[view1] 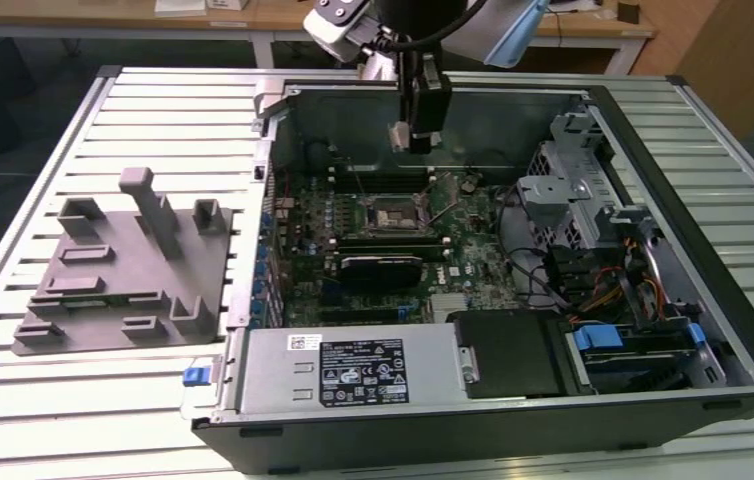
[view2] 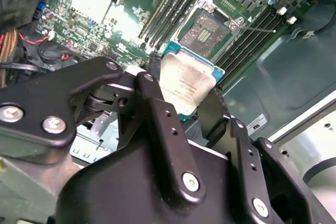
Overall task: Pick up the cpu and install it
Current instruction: 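Place the cpu into insertion slot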
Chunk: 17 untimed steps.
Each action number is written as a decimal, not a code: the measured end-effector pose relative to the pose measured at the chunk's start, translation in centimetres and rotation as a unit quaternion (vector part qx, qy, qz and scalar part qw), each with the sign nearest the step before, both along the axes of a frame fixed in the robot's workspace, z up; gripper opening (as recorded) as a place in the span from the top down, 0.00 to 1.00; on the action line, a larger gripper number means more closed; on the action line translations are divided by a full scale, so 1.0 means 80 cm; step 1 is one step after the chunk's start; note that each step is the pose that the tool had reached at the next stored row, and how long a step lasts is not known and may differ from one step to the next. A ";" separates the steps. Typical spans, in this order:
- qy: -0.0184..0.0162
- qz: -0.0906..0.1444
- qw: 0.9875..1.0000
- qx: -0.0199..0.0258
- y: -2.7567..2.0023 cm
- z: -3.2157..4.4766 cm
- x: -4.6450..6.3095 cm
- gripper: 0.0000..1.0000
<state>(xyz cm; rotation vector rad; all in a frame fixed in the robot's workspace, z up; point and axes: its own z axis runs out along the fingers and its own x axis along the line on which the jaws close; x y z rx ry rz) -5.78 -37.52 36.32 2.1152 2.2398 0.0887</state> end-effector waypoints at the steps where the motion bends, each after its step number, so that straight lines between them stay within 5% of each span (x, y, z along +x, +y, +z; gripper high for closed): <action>1: 0.000 0.001 1.000 0.000 0.0014 -0.0012 0.000 0.47; 10: 0.001 0.040 0.999 0.002 0.0051 -0.0178 0.000 0.47; 17: 0.013 0.039 0.999 0.003 0.0148 -0.0321 0.001 0.47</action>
